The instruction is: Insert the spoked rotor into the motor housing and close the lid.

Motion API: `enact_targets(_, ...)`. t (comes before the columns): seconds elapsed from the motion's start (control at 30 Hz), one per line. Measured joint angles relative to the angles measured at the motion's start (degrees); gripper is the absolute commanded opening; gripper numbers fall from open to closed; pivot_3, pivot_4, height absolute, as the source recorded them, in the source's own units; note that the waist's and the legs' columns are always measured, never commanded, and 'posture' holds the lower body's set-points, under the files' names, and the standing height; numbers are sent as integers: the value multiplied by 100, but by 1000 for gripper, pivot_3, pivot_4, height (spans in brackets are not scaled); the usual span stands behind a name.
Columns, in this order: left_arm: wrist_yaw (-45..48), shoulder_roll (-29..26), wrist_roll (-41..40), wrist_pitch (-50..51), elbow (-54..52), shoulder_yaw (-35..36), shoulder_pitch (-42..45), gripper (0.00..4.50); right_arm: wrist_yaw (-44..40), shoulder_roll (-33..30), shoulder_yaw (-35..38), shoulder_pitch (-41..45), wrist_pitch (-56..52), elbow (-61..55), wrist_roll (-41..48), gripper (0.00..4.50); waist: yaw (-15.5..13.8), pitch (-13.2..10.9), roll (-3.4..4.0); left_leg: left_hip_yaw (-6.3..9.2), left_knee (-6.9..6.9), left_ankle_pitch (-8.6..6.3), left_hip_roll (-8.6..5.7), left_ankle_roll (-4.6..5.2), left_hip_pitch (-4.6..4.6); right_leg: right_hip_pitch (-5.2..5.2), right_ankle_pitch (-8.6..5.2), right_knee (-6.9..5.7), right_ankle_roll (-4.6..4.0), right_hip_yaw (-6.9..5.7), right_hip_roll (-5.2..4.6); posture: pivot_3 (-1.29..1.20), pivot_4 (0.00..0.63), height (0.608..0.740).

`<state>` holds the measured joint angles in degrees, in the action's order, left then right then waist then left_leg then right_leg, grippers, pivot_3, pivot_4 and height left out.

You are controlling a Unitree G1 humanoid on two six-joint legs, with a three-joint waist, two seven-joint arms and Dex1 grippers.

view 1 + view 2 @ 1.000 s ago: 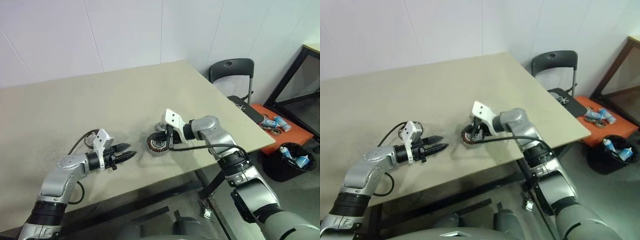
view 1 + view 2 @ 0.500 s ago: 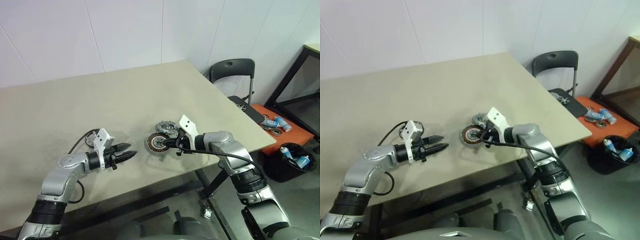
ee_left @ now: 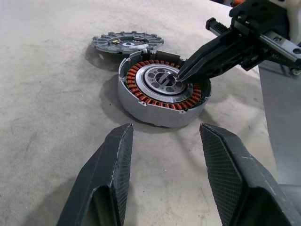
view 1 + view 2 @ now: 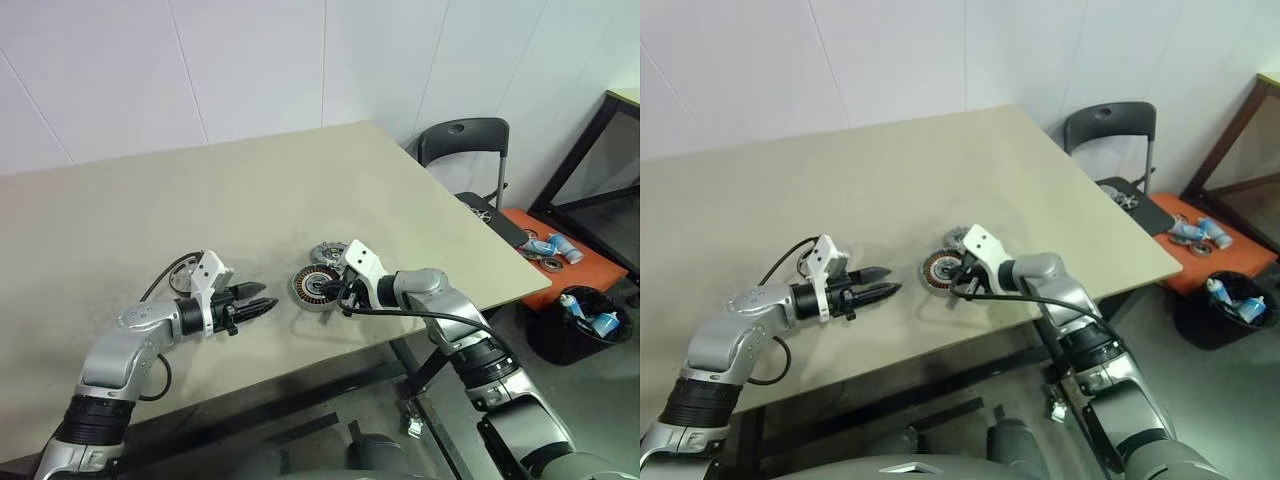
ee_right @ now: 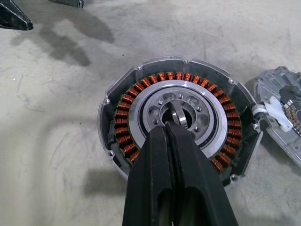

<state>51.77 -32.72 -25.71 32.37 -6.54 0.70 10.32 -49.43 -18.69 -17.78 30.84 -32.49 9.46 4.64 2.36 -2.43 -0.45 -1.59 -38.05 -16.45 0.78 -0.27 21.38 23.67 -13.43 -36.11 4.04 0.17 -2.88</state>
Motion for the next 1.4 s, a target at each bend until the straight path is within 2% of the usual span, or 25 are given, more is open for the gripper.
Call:
enact_targets(0.6,-101,1,-4,113,-46,1,64,2409,-50,97,-115,326,-13,121,8,27,2,0,0,0,0,0,1,0,0,0,3,-1,4,0,2,0,0,740)
enact_targets(0.87,-118,6,-1,112,-46,-4,68,2409,201,406,-178,445,331,750,-164,27,4,0,0,0,-1,0,2,0,-1,-1,5,-1,7,2,2,0,0,740)
enact_targets(1.4,-93,20,20,21,-27,-10,47,2409,521,506,-155,635,899,1319,-328,27,3,1,-1,1,-7,0,5,0,-10,-13,2,-3,2,2,1,0,0,740)
